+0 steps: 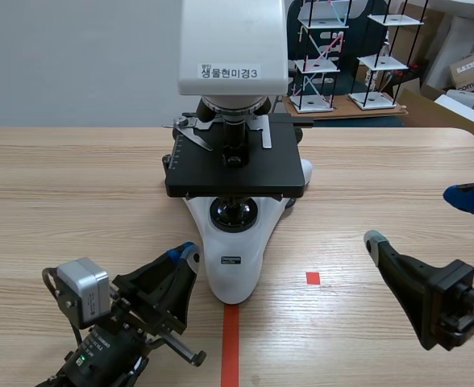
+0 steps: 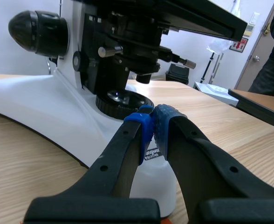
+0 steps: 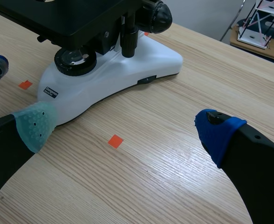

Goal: Point at the diaphragm

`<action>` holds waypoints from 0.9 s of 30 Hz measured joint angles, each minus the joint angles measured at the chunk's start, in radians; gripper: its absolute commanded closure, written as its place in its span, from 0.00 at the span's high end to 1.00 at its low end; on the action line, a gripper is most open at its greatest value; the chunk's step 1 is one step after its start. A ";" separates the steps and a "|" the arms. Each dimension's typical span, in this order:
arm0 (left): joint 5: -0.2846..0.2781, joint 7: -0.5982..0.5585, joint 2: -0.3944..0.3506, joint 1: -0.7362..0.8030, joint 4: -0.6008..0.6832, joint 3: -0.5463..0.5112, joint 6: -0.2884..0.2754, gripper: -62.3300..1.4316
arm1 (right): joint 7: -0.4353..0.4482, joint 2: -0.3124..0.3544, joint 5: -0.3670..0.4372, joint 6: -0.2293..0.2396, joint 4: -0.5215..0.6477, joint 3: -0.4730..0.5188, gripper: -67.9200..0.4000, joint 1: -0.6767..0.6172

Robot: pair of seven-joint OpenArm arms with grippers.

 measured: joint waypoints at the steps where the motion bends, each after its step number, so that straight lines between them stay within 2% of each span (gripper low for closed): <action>1: -0.003 0.000 0.000 -0.001 0.000 0.000 0.010 0.07 | 0.000 0.000 0.000 0.000 0.000 0.000 0.97 0.000; 27: -0.003 0.000 0.000 -0.001 0.000 0.000 0.041 0.07 | 0.000 0.000 0.000 0.000 0.000 0.000 0.97 0.000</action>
